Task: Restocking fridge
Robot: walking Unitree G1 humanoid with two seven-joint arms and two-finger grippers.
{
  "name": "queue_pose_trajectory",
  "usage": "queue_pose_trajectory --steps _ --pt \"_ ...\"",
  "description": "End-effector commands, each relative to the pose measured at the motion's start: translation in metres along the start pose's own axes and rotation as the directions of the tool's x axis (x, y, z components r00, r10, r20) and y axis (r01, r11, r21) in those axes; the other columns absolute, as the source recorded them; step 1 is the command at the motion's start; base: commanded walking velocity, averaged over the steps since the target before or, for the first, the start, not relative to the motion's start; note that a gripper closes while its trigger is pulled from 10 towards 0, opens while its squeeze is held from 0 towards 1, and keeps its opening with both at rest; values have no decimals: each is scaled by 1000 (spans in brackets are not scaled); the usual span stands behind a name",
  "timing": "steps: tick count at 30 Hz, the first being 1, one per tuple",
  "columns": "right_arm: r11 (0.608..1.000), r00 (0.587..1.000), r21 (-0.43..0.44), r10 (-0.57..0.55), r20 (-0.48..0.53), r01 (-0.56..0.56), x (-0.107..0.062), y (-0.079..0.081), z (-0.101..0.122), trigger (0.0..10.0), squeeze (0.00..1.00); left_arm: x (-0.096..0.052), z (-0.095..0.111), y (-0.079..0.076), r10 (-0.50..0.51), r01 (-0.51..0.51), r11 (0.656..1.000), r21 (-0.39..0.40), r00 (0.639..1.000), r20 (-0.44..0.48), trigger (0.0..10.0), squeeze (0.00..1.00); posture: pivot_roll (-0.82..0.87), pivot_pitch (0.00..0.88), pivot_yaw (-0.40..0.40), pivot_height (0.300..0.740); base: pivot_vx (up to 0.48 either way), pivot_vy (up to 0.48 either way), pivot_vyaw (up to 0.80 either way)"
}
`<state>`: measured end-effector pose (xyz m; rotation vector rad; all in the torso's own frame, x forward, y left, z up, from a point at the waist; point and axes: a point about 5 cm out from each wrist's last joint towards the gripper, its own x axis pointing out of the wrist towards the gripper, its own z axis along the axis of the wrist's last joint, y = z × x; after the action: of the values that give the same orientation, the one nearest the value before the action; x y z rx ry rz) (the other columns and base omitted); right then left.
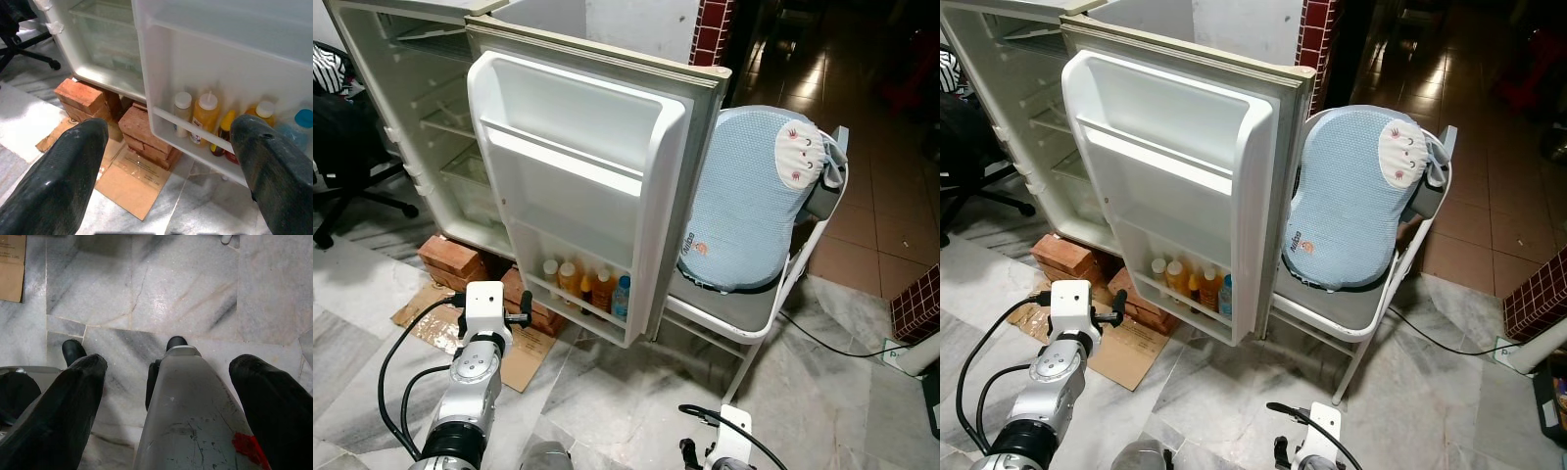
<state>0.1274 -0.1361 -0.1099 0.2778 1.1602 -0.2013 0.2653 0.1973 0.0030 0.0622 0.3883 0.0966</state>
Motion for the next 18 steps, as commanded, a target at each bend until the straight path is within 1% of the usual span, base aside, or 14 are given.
queue_pose_trajectory --steps 1,2,3,4,5,6,7,8,16,18 --pt "884 727 -453 384 570 -112 -46 77 213 10000 0 -1 -1 1 1 -1 1000 13 1000 -7 10000 0 78 0 -105 740 0 0 0" --pt "884 727 -453 384 570 -112 -46 77 213 10000 0 -1 -1 1 1 -1 1000 13 1000 -7 10000 0 78 0 -105 740 0 0 0" --pt "891 729 -431 388 563 -141 -46 76 213 10000 0 0 0 -1 -11 11 1000 2 1000 0 10000 0 72 0 0 740 0 0 0" --pt "891 729 -431 388 563 -141 -46 76 213 10000 0 0 0 -1 -11 11 1000 2 1000 0 10000 0 72 0 0 740 0 0 0" --pt "884 791 -453 356 498 -112 -38 72 203 10000 0 3 -10 -3 -22 19 999 -47 997 -76 10000 0 46 0 0 740 0 0 0" --pt "878 832 -470 325 450 -89 -33 69 195 10000 0 4 -17 -6 -33 22 996 -84 991 -133 10000 0 45 0 0 740 0 0 0" --pt "871 855 -485 303 421 -71 -30 66 190 10000 0 4 -22 -7 -41 22 994 -108 984 -171 10000 0 45 0 0 740 0 0 0" --pt "866 866 -497 291 407 -57 -29 65 188 10000 0 5 -24 -8 -44 22 993 -118 981 -191 10000 0 45 0 0 740 0 0 0" --pt "863 865 -502 292 407 -55 -29 65 190 10000 0 6 -22 -9 -42 20 993 -120 981 -189 10000 0 46 0 0 740 0 0 0" --pt "862 865 -504 292 409 -53 -30 66 190 10000 0 8 -22 -9 -45 21 992 -124 980 -194 10000 0 45 0 0 740 0 0 0"
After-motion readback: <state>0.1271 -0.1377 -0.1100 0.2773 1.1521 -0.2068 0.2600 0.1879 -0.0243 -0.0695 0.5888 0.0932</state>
